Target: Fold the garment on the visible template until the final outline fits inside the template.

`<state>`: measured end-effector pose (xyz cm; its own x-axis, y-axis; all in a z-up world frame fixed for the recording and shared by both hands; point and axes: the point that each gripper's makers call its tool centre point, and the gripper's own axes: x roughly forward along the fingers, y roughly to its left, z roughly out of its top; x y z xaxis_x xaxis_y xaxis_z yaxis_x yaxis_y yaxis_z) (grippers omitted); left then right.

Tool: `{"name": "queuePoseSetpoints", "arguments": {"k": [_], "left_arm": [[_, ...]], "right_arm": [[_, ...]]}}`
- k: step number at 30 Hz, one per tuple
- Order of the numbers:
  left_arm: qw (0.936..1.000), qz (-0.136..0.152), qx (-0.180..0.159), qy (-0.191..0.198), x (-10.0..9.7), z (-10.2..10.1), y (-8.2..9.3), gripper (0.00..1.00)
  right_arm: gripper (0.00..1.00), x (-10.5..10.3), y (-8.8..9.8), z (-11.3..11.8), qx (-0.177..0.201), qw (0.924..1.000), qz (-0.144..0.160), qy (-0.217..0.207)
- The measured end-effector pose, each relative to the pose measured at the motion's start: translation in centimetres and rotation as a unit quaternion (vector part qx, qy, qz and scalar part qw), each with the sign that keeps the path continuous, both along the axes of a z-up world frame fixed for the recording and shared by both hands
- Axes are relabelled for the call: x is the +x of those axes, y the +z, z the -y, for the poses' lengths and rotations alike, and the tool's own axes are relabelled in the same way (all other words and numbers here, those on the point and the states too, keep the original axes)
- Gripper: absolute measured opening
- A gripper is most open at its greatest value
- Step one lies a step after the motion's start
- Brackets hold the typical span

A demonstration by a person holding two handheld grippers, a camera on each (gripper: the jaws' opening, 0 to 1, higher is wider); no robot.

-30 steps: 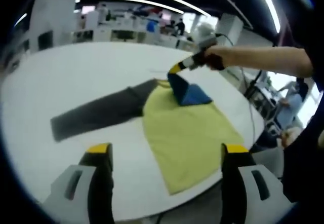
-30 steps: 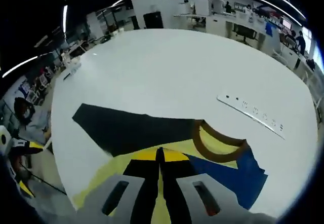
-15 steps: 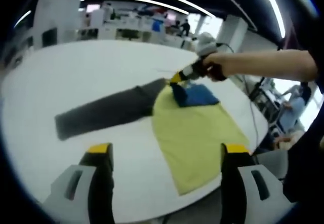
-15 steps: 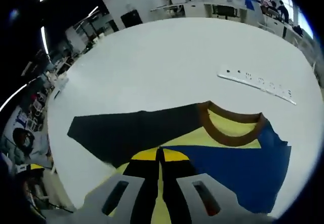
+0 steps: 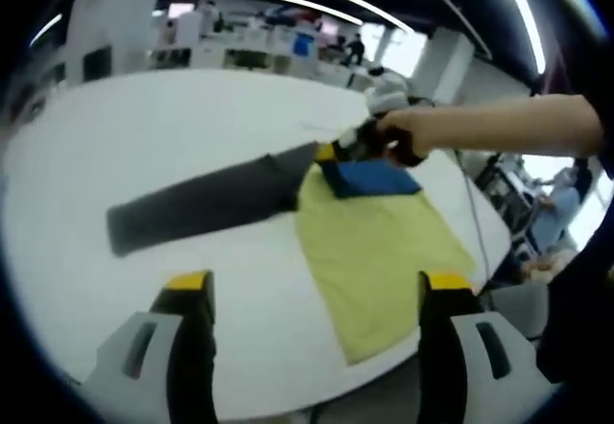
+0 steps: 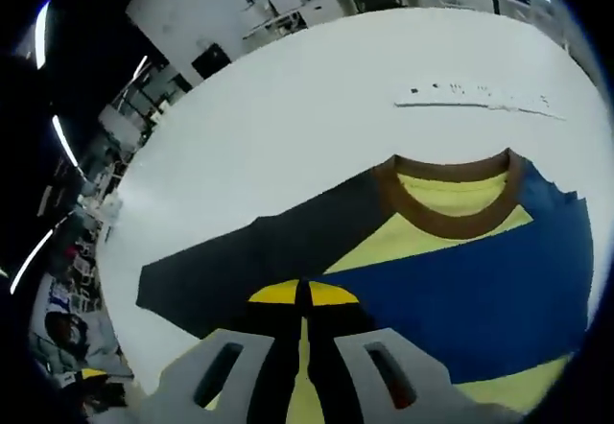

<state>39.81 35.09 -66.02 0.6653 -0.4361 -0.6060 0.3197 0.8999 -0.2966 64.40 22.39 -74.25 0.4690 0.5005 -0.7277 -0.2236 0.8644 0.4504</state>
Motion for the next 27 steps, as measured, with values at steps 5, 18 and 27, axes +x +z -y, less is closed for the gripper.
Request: {"name": "queuePoseSetpoints", "arguments": {"k": [5, 18, 27], "left_arm": [[1.0000, -0.004, -0.003, -0.003, 0.1, 0.3, -0.5, 0.83], [1.0000, -0.007, -0.001, 0.003, 0.4, -0.4, -0.9, 0.83], [0.9999, -0.015, -0.003, 0.004, 0.4, -0.3, -1.6, 0.83]], "right_arm": [[0.02, -0.2, -0.7, -0.8, 0.001, 1.0000, -0.005, 0.005], [0.02, 0.2, -2.9, -1.4, 0.002, 0.9997, -0.020, -0.014], [0.02, 0.6, -3.6, -1.6, 0.003, 0.9997, -0.022, -0.012]]}}
